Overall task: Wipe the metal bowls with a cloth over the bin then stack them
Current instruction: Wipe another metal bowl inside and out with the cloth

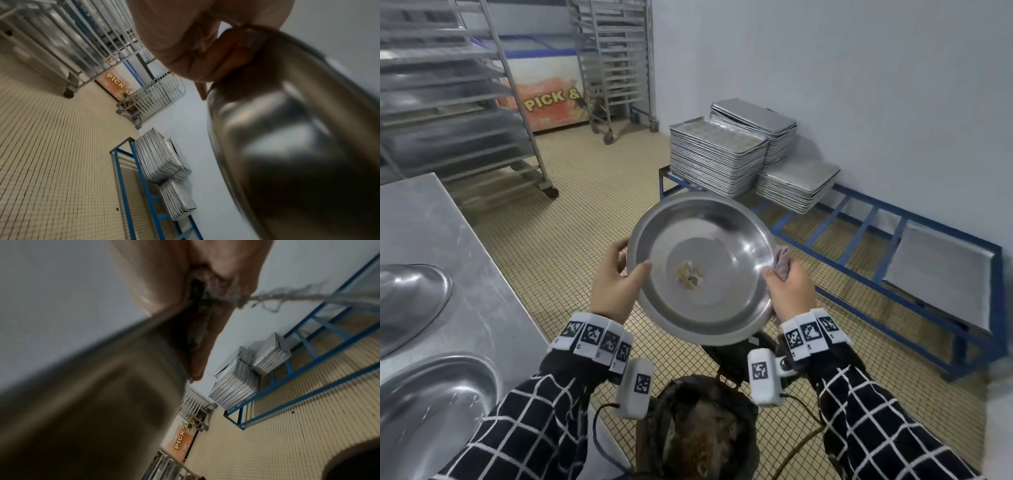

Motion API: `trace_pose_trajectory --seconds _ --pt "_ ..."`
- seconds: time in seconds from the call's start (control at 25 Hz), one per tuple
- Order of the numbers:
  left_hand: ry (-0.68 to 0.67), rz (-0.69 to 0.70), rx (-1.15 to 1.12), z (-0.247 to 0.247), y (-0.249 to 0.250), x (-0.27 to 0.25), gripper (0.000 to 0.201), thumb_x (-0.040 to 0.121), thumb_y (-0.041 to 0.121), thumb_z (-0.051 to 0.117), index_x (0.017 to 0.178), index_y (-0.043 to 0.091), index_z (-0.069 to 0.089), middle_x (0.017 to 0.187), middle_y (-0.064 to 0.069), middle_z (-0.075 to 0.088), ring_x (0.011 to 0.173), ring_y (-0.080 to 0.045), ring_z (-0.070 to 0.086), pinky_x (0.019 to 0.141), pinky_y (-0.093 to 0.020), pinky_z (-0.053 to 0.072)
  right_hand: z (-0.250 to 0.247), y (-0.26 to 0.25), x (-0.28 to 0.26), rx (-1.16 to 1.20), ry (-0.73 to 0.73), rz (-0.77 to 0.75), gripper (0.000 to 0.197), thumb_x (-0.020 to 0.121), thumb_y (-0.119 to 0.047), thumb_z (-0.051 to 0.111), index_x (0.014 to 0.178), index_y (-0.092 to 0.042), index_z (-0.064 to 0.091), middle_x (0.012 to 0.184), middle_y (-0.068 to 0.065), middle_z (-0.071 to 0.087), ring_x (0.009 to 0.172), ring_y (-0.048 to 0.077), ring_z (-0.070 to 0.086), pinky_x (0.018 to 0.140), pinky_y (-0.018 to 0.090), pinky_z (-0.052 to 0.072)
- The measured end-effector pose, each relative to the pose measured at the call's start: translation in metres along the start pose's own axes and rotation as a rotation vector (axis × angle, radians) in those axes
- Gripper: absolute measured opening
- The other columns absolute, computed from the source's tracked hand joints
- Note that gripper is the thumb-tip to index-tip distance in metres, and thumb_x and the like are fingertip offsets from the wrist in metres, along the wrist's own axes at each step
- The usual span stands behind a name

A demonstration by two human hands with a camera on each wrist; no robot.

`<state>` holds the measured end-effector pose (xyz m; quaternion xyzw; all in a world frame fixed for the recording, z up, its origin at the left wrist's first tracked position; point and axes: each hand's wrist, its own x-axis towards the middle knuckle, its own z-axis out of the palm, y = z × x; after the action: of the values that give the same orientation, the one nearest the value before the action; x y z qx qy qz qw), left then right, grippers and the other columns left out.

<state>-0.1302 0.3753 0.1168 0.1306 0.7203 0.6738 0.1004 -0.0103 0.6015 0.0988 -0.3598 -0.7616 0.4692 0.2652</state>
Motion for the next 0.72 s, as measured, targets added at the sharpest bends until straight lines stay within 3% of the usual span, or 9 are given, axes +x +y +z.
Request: trace_pose_trajectory --seconds 0.12,0.28,0.36,0.52,0.6,0.64,0.72 --pt "-0.027 0.035 0.038 0.014 0.001 -0.012 0.054 0.087 0.015 0.064 0.134 0.024 0.038 0.103 0.001 0.063 0.074 -0.017 0.071 0.053 -0.027 0.056 0.015 -0.009 -0.016 0.198 0.048 0.096 0.014 0.093 -0.017 0.057 0.105 -0.012 0.052 0.092 0.003 0.063 0.08 0.017 0.064 0.06 0.022 0.047" --pt "-0.032 -0.122 -0.124 0.025 0.003 -0.021 0.021 0.092 0.01 0.056 0.108 0.022 0.049 0.096 -0.001 0.062 0.085 -0.016 0.064 0.052 -0.019 0.053 0.026 -0.021 -0.032 0.327 0.006 0.04 0.012 0.097 -0.022 0.05 0.109 -0.021 0.048 0.091 -0.008 0.061 0.079 0.006 0.061 0.059 0.015 0.042" --pt "0.025 -0.144 -0.155 0.018 0.001 -0.013 0.018 0.093 0.009 0.052 0.105 0.022 0.05 0.098 -0.003 0.061 0.089 -0.019 0.062 0.054 -0.022 0.053 0.029 -0.021 -0.034 0.225 -0.078 -0.002 0.013 0.1 -0.029 0.042 0.111 -0.025 0.047 0.09 -0.013 0.058 0.079 0.001 0.057 0.06 0.013 0.041" --pt "0.092 -0.026 0.034 0.008 0.003 -0.003 0.019 0.094 0.007 0.046 0.109 0.018 0.048 0.086 -0.002 0.057 0.075 -0.016 0.057 0.05 -0.02 0.049 0.041 -0.015 -0.039 -0.06 -0.107 -0.204 0.028 0.098 -0.036 0.042 0.116 -0.017 0.054 0.105 -0.003 0.056 0.099 0.01 0.058 0.079 0.02 0.051" --pt "0.081 0.024 0.077 0.009 0.007 -0.001 0.013 0.097 0.013 0.046 0.108 0.018 0.049 0.085 0.002 0.057 0.074 -0.011 0.055 0.055 -0.018 0.045 0.059 -0.019 -0.053 -0.108 -0.288 -0.341 0.039 0.096 -0.042 0.042 0.129 -0.021 0.047 0.117 -0.003 0.056 0.108 0.011 0.057 0.089 0.026 0.052" --pt "0.059 0.042 0.063 0.009 0.008 0.0 0.012 0.098 0.016 0.047 0.109 0.018 0.05 0.088 0.004 0.059 0.078 -0.009 0.057 0.059 -0.018 0.044 0.071 -0.021 -0.064 -0.137 -0.411 -0.436 0.046 0.096 -0.046 0.039 0.137 -0.025 0.039 0.126 -0.002 0.054 0.116 0.012 0.054 0.097 0.031 0.049" --pt "0.009 0.066 0.021 0.008 0.013 0.002 0.012 0.098 0.021 0.049 0.109 0.02 0.055 0.093 0.005 0.064 0.084 -0.006 0.062 0.062 -0.016 0.048 0.089 -0.015 -0.08 -0.268 -0.534 -0.665 0.056 0.099 -0.051 0.026 0.149 -0.027 0.024 0.149 -0.002 0.038 0.138 0.012 0.034 0.114 0.035 0.03"
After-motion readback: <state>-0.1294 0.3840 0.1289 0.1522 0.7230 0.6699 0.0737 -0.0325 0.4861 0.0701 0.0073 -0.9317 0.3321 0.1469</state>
